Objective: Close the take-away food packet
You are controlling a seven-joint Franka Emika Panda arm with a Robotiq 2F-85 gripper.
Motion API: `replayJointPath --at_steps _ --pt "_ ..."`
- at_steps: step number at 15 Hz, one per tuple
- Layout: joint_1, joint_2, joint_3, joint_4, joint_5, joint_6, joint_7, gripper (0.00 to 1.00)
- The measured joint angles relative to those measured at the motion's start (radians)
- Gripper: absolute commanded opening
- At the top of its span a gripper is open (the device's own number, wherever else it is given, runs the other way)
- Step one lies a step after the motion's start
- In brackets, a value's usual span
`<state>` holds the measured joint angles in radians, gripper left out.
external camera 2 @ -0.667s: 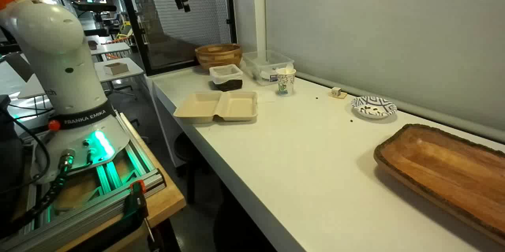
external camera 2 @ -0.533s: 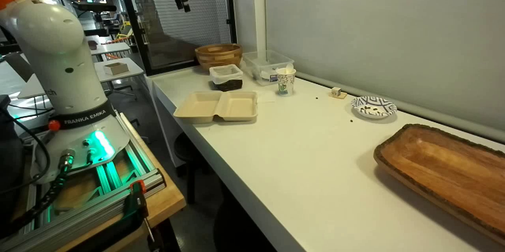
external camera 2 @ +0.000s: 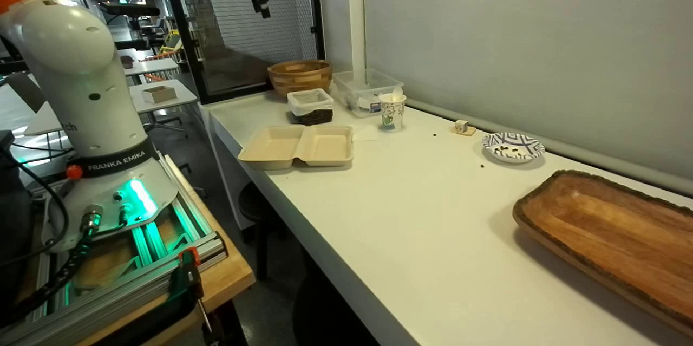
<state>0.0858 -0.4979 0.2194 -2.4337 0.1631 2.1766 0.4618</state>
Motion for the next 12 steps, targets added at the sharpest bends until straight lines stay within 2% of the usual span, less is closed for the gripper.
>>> replayJointPath --at_steps 3,6,12 --pt "-0.028 -0.011 -0.081 -0.045 0.039 0.009 0.0 1.0" --pt "-0.066 -0.028 -0.151 -0.121 0.076 0.069 -0.011 1.0" --pt "-0.197 -0.028 -0.213 -0.296 0.059 0.208 -0.026 1.0"
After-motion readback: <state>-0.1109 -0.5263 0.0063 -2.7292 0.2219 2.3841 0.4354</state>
